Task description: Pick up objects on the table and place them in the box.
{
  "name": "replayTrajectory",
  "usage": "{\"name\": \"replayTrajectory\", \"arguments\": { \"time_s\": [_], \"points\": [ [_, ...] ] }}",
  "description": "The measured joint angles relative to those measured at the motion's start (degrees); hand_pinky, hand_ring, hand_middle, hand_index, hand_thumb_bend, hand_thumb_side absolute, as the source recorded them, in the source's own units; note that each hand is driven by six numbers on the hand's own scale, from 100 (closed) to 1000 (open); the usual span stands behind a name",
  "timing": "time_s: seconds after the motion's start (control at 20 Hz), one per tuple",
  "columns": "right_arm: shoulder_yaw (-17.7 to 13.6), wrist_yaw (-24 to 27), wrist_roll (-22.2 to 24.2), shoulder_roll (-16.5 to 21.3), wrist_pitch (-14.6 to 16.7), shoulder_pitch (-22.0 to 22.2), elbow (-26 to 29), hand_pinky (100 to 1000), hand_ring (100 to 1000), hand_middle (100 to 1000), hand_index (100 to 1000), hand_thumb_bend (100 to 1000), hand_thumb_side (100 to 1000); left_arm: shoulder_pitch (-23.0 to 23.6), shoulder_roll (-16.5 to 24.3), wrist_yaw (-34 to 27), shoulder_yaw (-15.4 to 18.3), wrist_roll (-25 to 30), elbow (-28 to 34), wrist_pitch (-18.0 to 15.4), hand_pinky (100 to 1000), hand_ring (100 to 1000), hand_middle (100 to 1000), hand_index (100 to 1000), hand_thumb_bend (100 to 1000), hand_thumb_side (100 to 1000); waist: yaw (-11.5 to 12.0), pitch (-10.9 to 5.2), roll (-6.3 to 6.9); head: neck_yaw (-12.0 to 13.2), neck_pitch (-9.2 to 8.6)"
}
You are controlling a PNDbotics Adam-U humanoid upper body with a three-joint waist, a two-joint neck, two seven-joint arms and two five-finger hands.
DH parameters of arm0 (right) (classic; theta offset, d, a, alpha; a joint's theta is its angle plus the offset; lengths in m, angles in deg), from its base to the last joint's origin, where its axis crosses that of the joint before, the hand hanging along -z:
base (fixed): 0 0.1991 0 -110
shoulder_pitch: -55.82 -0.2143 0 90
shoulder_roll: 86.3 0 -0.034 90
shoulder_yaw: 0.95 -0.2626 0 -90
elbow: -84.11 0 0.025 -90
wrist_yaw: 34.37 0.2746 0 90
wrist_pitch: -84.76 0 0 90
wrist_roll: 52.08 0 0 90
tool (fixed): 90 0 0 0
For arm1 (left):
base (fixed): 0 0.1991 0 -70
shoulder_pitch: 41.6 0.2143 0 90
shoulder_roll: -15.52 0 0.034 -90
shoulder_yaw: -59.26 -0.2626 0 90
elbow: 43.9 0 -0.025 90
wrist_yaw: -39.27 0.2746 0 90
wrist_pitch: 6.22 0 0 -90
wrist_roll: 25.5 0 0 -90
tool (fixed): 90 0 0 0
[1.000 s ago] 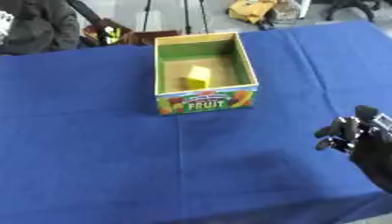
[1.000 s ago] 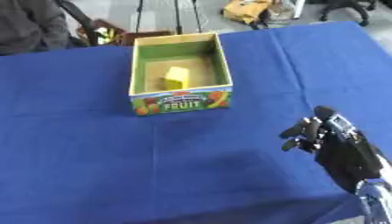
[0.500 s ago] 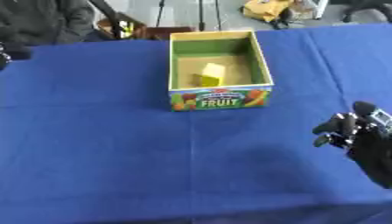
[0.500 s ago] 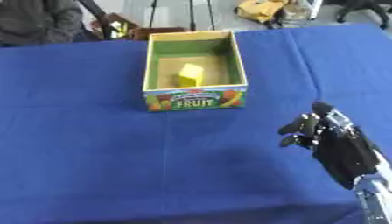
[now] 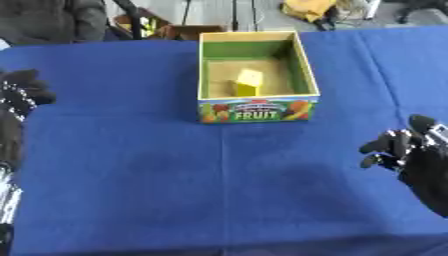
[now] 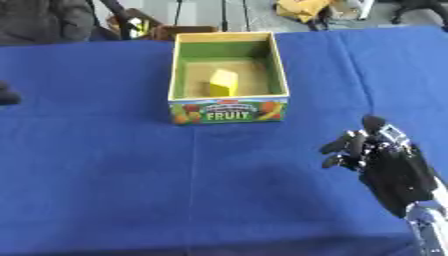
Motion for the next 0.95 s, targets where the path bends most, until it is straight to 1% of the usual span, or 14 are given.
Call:
{"name": "replayTrajectory", "arguments": {
  "time_s": [0.35,0.95],
  "points": [
    [0.0,-0.55,0.04,-0.21,-0.01,-0.01,0.0,559,639,470,392,100,732,0.72,-1.48,-0.01,-0.03,0.96,-0.15,-0.51,658,562,551,724,392,920,0.15,0.32,0.0,0.13,0.0],
    [0.0,-0.96,0.14,-0.55,-0.1,-0.01,-0.01,558,638,470,392,100,736,0.87,-2.01,0.12,-0.42,2.2,-0.54,-0.74,658,552,535,718,383,927,0.58,0.41,0.01,0.21,0.0]
  ]
}}
